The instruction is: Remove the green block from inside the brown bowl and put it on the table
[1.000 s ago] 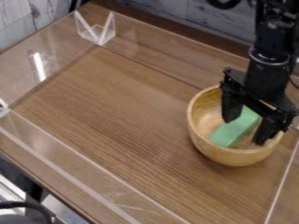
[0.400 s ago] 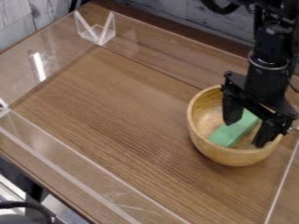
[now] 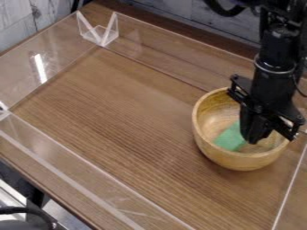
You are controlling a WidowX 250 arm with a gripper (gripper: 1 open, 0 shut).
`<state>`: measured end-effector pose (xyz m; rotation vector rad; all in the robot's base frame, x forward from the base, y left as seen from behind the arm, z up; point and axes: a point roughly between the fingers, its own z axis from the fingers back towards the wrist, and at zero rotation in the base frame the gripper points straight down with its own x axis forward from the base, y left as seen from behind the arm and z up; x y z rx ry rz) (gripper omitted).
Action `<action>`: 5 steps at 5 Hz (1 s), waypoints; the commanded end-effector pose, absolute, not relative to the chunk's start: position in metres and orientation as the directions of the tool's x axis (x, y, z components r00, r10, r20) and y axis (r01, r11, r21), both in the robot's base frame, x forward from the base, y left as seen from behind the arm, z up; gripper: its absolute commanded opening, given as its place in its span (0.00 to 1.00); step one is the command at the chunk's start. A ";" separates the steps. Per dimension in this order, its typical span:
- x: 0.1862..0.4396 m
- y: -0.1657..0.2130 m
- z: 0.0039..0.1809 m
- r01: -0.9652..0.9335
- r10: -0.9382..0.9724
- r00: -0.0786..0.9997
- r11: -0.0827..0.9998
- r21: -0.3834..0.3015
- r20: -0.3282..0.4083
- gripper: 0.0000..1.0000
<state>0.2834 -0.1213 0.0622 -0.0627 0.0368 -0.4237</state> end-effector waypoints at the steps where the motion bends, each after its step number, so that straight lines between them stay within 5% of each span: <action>1: 0.288 -0.119 0.077 0.400 -0.400 0.916 0.914 -0.066 0.017 0.00; 5: 0.288 -0.107 0.104 0.346 -0.345 0.938 0.936 -0.061 0.014 0.00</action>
